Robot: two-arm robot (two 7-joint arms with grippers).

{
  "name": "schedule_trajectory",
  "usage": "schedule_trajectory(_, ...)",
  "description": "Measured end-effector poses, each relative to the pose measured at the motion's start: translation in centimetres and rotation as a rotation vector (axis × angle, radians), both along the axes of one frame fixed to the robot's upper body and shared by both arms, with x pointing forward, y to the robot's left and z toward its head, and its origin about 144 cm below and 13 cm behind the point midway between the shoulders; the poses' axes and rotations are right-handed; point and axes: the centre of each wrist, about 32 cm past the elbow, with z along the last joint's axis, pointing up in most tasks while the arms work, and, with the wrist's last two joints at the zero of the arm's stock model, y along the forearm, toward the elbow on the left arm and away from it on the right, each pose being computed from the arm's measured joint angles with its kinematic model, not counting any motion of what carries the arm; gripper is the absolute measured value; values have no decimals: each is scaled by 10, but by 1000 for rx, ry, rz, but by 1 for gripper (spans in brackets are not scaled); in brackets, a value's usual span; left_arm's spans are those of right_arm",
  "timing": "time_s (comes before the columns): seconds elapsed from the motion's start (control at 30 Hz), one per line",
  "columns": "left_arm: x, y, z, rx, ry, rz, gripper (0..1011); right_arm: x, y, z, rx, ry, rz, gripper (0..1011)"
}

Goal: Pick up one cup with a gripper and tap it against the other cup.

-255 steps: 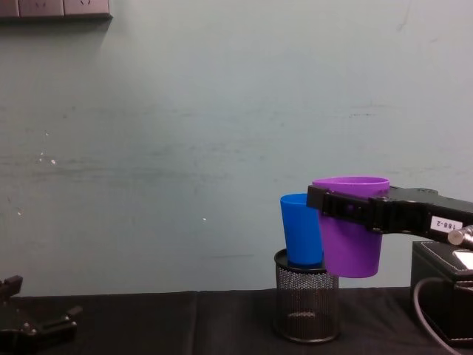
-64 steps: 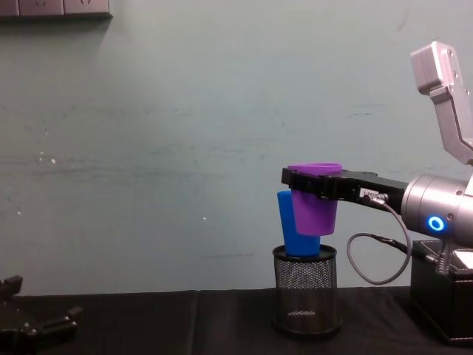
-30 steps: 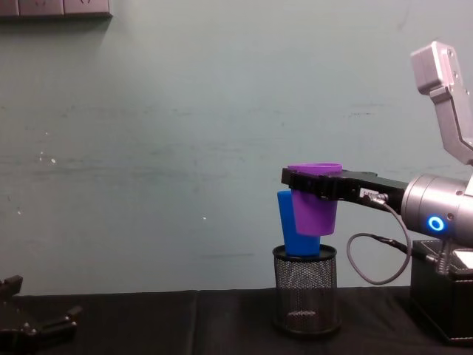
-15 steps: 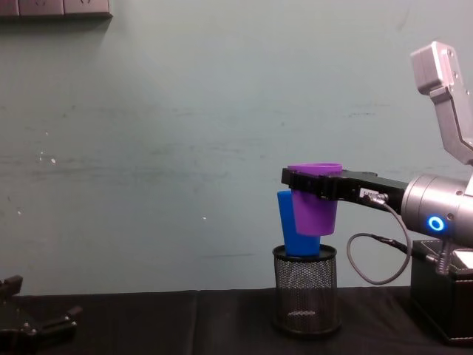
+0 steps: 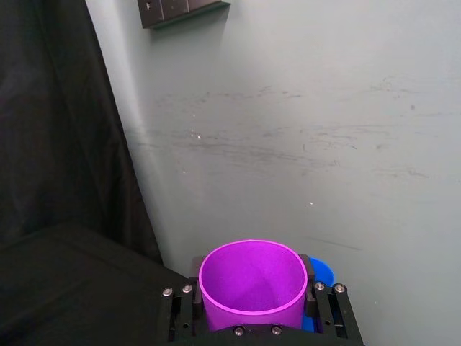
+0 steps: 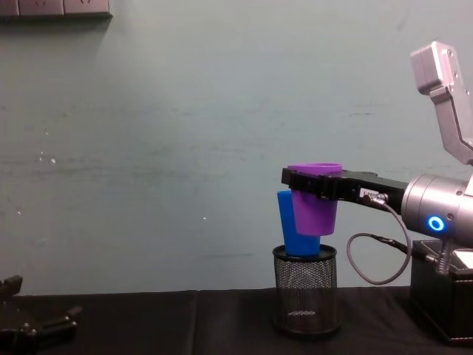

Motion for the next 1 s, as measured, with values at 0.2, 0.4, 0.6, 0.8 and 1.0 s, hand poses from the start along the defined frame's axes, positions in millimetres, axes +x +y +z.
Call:
schedule_trajectory(0.2,0,0,0,0,0,0,1000,0,0,0,0,0,0,754)
schedule_trajectory(0.4,0,0,0,0,0,0,1000,0,0,0,0,0,0,754)
schedule_trajectory(0.6,0,0,0,0,0,0,1000,0,0,0,0,0,0,752)
schedule_trajectory(0.8,0,0,0,0,0,0,1000,0,0,0,0,0,0,754)
schedule_trajectory(1.0,0,0,0,0,0,0,1000,0,0,0,0,0,0,752)
